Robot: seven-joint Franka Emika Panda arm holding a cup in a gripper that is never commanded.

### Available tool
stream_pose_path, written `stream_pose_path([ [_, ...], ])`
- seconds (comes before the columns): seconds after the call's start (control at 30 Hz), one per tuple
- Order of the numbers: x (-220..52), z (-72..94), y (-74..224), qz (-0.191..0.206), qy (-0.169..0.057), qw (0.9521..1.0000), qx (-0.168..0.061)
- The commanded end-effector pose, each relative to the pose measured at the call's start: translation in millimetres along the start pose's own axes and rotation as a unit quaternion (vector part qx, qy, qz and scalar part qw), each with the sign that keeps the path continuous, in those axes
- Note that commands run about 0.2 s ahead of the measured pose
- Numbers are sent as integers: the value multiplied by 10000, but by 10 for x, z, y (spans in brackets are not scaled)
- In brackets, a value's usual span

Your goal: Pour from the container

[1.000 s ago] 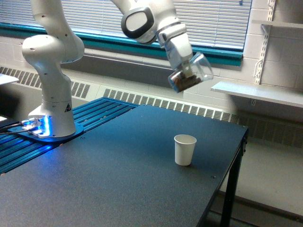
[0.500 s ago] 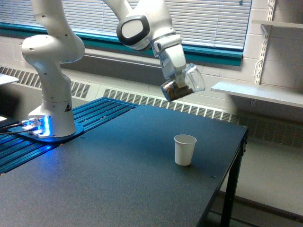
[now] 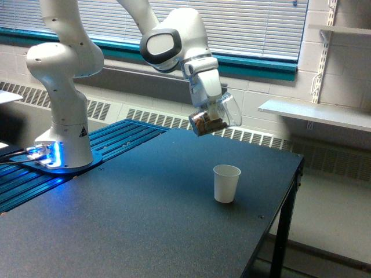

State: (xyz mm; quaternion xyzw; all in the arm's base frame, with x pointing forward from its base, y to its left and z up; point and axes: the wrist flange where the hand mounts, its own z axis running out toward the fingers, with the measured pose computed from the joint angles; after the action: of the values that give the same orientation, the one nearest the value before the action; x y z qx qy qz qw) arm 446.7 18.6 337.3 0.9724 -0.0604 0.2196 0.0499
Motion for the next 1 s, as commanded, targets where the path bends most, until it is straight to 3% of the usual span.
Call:
stream_pose_path([
  [0.03, -22, 48, 65, 193, -62, 9997, -128],
  [0.4, -89, 161, 119, 252, -222, 9981, -512],
  [1.0, -163, 282, 113, 140, -425, 9951, -877],
])
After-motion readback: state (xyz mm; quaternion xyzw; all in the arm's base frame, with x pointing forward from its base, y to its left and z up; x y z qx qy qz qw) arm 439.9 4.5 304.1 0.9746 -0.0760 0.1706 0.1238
